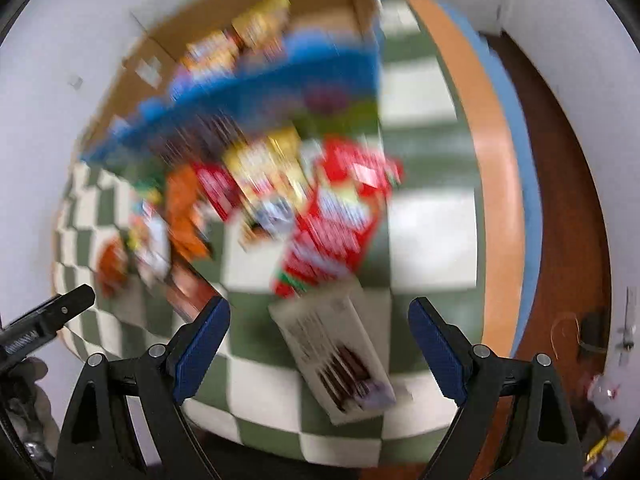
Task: Organize snacks
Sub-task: 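Grasp the brown pastry packet with left tool while right tool grasps Franzzi pack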
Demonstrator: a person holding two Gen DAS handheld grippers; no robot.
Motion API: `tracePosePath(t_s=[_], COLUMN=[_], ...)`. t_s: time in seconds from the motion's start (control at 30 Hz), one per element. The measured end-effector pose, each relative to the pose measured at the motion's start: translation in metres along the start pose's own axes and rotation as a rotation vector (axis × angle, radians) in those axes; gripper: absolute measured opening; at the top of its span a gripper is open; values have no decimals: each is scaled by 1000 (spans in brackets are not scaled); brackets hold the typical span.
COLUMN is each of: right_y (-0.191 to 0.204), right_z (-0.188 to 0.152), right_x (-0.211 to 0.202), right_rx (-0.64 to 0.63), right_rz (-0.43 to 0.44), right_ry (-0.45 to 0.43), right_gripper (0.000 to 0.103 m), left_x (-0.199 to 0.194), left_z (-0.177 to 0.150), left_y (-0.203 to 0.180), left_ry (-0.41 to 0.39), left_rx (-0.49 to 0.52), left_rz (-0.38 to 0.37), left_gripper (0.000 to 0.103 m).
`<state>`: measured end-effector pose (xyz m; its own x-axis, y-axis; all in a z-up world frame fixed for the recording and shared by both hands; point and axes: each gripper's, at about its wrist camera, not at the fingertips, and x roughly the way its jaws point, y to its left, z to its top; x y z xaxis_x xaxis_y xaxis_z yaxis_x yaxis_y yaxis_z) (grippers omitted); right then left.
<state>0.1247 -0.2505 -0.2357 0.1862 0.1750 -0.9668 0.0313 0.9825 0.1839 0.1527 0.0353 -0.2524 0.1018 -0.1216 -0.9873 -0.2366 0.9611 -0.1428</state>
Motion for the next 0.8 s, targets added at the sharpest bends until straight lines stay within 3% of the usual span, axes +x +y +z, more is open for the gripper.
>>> tracePosePath(t_s=[0.1, 0.2, 0.33, 0.43, 0.6, 0.8], right_y=[-5, -7, -14, -20, -26, -26], right_z=[-18, -32, -42, -48, -59, -71], right_x=[28, 43, 50, 54, 53, 57], right_rx=[0, 16, 65, 110, 136, 144], right_rz=[-16, -49, -54, -29, 10, 13], right_ry=[48, 41, 30, 41, 90, 111], right_gripper=[93, 92, 81, 73, 70, 70], left_x=[40, 69, 93, 105, 106, 103], left_z=[1, 8, 21, 27, 17, -9], left_y=[-6, -17, -28, -36, -46, -32], left_ry=[130, 201, 216, 189, 152, 136], left_rx=[-59, -125, -224, -249, -89, 131], left_rz=[-90, -140, -190, -165, -98, 8], left_gripper=[95, 95, 95, 94, 66, 66])
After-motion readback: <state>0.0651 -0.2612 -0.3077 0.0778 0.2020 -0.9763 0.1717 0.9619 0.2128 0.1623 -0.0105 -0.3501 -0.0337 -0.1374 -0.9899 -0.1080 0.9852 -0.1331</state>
